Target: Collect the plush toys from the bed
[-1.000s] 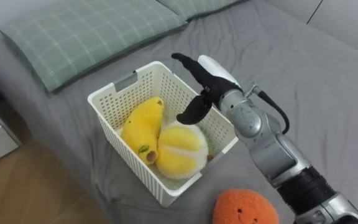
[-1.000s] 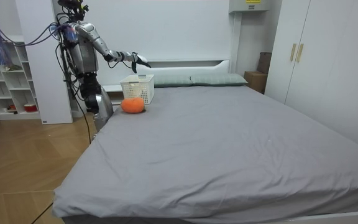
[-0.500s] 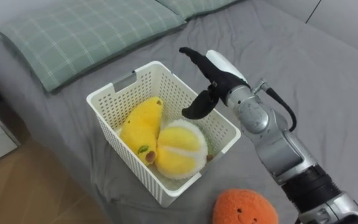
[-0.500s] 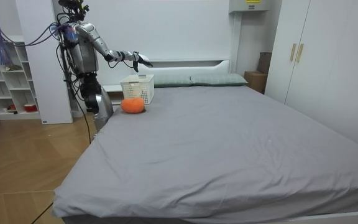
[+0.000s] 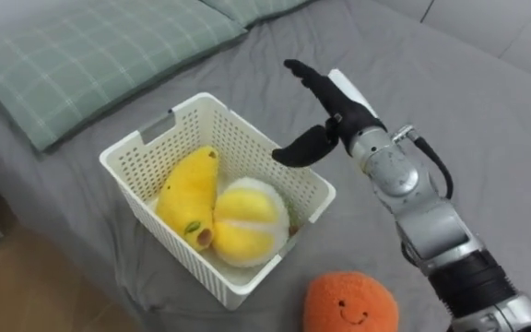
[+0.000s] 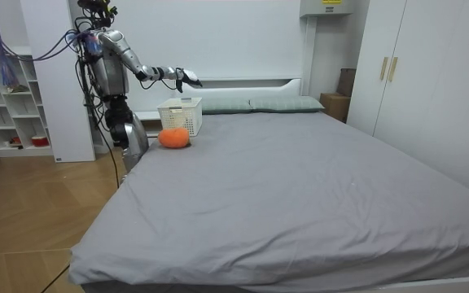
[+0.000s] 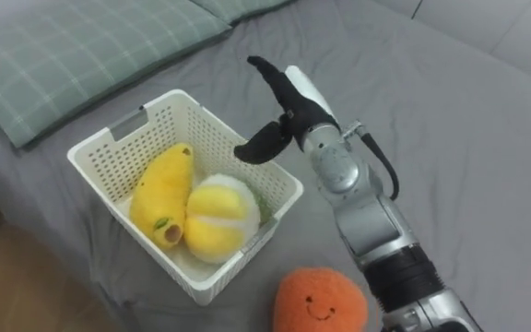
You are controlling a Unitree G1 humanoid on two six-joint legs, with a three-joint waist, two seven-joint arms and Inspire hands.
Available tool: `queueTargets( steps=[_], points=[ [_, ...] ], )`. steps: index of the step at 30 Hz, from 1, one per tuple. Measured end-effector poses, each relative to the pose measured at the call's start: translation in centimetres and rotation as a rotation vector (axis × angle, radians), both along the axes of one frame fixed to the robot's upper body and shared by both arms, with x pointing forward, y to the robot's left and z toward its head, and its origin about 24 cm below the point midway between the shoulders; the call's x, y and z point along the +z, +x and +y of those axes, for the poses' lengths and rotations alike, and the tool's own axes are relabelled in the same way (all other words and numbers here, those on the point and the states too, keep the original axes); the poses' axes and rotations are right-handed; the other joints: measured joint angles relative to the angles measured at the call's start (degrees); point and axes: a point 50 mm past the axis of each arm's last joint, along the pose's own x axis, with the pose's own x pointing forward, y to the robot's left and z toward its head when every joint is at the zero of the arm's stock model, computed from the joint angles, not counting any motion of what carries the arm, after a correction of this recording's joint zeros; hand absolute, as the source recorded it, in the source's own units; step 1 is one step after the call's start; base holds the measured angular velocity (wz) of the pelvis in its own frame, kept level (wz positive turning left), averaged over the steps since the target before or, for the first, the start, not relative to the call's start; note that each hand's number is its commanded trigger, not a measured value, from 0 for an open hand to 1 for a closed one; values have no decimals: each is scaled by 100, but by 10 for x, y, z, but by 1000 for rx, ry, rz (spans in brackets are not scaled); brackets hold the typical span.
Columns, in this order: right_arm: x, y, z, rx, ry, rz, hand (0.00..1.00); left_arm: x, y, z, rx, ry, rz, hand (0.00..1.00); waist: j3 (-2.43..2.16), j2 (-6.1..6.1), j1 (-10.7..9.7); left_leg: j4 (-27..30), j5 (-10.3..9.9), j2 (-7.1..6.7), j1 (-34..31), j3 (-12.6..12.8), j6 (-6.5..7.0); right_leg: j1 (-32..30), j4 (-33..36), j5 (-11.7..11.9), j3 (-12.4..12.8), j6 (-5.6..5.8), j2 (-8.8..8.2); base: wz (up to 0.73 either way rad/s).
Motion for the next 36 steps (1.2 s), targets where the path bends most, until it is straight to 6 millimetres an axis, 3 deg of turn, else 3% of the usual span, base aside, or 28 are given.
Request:
queueTargets(
  steps=[4, 8, 12, 14, 19, 23, 28, 36],
  points=[
    [-24, -18, -24, -65, 37, 66, 0, -1, -5, -3, 17, -5, -9, 0, -91, 123, -312, -112, -22, 35, 105, 253, 35, -35, 3, 30, 276, 19, 8, -35],
    [-43, -30, -37, -121, 37, 125, 0, -2, 3, -8, 15, -10, -29, 0, -97, 273, -687, -208, -28, 75, 191, 475, 46, -77, 3, 52, 508, 25, 33, -28],
    [-56, -37, -41, -132, 39, 177, 0, -2, 13, -13, 3, -18, -63, 0, -105, 286, -850, -297, -34, 123, 342, 635, 49, -51, -3, 53, 688, 23, 70, -26],
    [-73, -44, -46, -145, 18, 243, 0, -2, 20, -18, -13, -29, -75, 0, -116, 265, -927, -322, -37, 125, 371, 683, 51, -44, -8, 54, 727, 22, 73, -13],
    [-112, -69, -55, -167, -8, 426, 0, -2, 26, -25, -65, -43, -79, 0, -106, 231, -1014, -335, -73, 127, 363, 712, 63, -72, -8, 52, 768, 26, 74, -5],
    [-134, -83, -49, -108, -50, 550, 0, -3, 24, -26, -41, -53, -80, 0, -109, 200, -1010, -320, -107, 166, 366, 809, 56, -106, -9, 53, 851, 25, 105, -12],
    [-143, -90, -43, -35, -72, 633, 0, -4, 19, -25, -35, -59, -67, 0, -112, 145, -989, -320, -107, 170, 316, 783, 53, -135, -23, 54, 763, 24, 108, 3],
    [-160, -107, -26, 155, -175, 787, 0, -5, 12, -23, -8, -58, -53, 0, -80, 84, -721, -303, -114, 164, 296, 731, 47, -127, -30, 54, 717, 24, 108, 3]
  ],
)
